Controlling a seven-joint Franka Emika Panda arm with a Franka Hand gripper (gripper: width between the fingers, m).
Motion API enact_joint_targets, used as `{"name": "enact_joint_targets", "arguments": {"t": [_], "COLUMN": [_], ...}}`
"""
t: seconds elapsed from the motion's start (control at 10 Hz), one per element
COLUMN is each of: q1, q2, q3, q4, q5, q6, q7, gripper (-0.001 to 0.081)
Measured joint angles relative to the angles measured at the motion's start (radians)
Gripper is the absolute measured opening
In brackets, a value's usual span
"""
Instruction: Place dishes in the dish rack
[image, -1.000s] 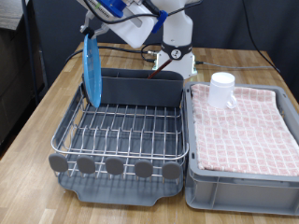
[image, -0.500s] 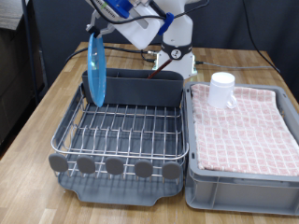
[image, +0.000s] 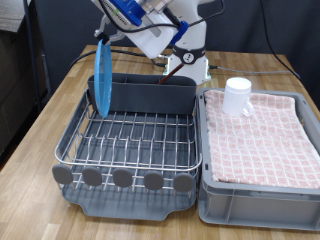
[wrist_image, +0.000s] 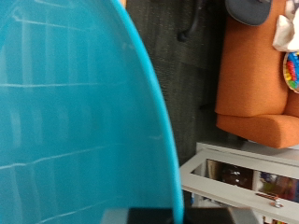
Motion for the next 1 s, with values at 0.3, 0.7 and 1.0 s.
{"name": "enact_joint_targets", "arguments": {"t": [0.3,0.7,1.0], "q1": [-0.004,-0.014,-0.015], "q2": [0.029,0.064,0.089], "q3": [-0.023,-0.070,-0.091], "q4": [-0.015,-0.042,-0.055], "q5": [-0.044,-0.069,-0.086], "q6": [0.020,0.117,0.154], "q7": [0.034,0.055,0.069], "gripper": [0.0019,0.0019,0.0019]}}
